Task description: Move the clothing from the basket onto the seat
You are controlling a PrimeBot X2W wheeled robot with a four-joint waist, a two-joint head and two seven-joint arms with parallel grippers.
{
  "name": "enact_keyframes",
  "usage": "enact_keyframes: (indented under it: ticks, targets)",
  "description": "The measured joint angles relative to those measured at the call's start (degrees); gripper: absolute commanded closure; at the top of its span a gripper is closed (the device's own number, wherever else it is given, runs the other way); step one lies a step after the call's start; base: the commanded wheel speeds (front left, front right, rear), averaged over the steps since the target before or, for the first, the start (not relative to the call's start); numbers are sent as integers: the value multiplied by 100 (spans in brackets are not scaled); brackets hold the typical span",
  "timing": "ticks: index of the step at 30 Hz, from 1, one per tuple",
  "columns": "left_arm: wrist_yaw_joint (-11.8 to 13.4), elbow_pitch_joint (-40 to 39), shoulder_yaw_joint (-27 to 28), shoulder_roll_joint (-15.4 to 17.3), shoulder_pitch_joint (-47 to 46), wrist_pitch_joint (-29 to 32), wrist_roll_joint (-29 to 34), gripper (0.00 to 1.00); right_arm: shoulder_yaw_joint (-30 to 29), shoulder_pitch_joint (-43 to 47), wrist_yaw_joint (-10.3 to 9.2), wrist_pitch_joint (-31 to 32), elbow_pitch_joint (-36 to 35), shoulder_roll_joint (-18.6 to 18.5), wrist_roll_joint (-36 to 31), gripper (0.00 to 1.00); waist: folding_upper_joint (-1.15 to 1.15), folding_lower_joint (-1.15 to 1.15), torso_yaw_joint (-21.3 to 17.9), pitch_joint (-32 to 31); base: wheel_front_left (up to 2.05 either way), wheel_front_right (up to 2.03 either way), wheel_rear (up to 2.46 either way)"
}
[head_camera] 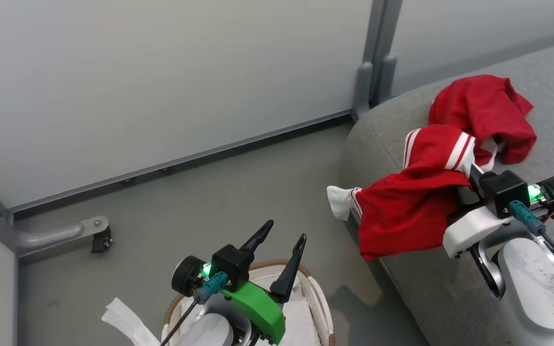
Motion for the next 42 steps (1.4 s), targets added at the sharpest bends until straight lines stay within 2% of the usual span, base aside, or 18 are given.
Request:
enact_keyframes:
  ticks: [7,15,19,23,25,27,32,37,39,42]
  targets:
    - [12,-35,-77,-7,-189,0,103,0,-302,-77,0,0,-62,22,-19,100,0,0,-491,384,0,0,0]
    - [0,-93,-110,-8,-370,0,278,0,-595,-755,0,0,-27,-190,-281,100,0,0,-648,841,0,0,0]
    - [-14,-90,-84,-9,-451,0,385,0,-887,-1507,0,0,-35,-653,-465,100,0,0,-617,1089,0,0,0]
    - [-18,-110,-27,-8,-564,0,491,0,-1343,-2243,0,0,33,-1202,-692,100,0,1,-528,1336,0,0,0]
    - [-22,-101,-31,-7,-626,0,561,0,-1626,-2647,0,0,35,-1628,-1065,100,0,0,-441,1484,0,0,0]
    - [-23,-100,-25,-8,-727,0,644,0,-1909,-2993,0,-1,143,-1806,-1067,100,0,1,-359,1612,0,0,0]
    - [-25,-189,82,-4,-1025,0,892,0,-2228,-3367,0,-1,527,-2398,-1414,100,0,0,-135,2017,0,0,0]
    - [-36,-338,171,1,-1213,0,1089,0,-2619,-3394,0,-7,1013,-2347,-1362,100,0,1,35,2469,0,0,0]
    - [-38,-368,200,9,-1272,0,1193,0,-2761,-3346,0,-8,1266,-2226,-1362,100,0,1,79,2655,0,0,0]
    - [-40,-387,213,49,-1372,0,1308,0,-2986,-3212,0,-8,1744,-1849,-1422,100,0,1,144,3021,0,0,0]
